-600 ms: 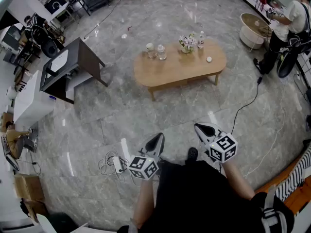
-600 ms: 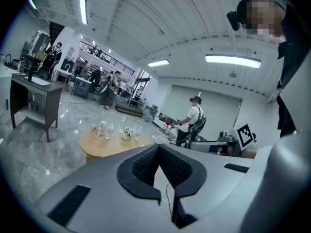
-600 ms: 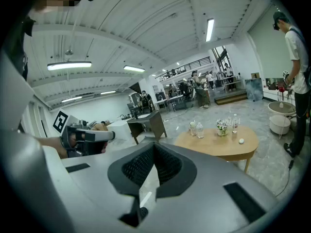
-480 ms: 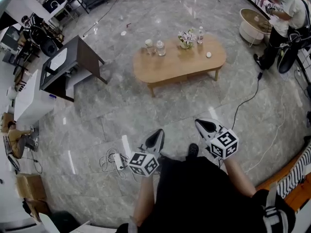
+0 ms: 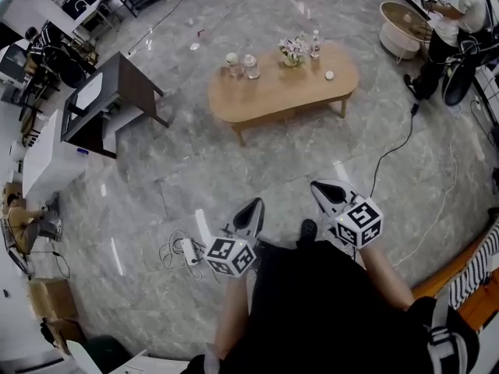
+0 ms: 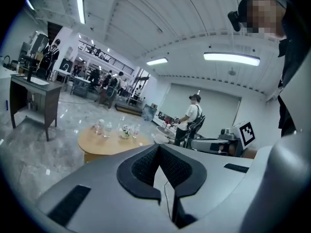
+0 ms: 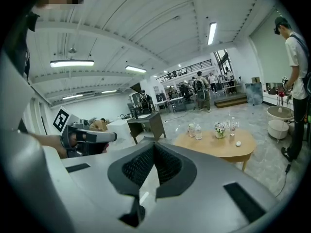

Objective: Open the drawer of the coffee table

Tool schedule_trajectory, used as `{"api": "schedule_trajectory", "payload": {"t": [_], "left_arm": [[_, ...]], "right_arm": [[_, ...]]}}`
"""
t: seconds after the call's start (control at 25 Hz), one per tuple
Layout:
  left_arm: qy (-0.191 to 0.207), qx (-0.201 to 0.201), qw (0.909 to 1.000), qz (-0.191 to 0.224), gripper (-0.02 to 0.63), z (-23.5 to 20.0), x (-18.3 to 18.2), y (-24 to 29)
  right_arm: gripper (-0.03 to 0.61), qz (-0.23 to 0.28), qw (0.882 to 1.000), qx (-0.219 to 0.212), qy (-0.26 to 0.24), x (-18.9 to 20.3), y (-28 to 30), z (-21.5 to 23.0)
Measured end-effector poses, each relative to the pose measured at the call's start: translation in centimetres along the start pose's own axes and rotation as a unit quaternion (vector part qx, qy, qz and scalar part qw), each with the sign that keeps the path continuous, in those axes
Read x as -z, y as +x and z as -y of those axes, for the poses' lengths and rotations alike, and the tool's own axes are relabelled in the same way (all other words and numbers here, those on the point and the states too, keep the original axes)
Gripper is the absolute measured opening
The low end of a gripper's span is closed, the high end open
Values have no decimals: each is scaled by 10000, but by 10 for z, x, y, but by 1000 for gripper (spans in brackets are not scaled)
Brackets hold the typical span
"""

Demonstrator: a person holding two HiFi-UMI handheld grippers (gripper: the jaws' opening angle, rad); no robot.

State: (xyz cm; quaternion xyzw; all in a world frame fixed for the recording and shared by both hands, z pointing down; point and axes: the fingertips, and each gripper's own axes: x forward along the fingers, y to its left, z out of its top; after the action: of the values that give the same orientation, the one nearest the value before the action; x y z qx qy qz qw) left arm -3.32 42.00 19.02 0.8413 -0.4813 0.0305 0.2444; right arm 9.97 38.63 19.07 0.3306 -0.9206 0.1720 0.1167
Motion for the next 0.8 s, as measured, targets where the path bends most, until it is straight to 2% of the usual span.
{"api": "schedule_trajectory", "payload": {"t": [0.24,0.56,0.8], "left_arm": [[-38,-93,9999,-46,12,9,12,-1],[-150,-300,9994,-42,12,21,26,-4],[-195,-344,9990,-186,12,3,36,-7]], "right_arm": [[12,124,9989,82,455,12,-16,11],[11,-102,9989,18,458,32,-26,22],[11,-166,9985,111,517,40,-16,23]]}}
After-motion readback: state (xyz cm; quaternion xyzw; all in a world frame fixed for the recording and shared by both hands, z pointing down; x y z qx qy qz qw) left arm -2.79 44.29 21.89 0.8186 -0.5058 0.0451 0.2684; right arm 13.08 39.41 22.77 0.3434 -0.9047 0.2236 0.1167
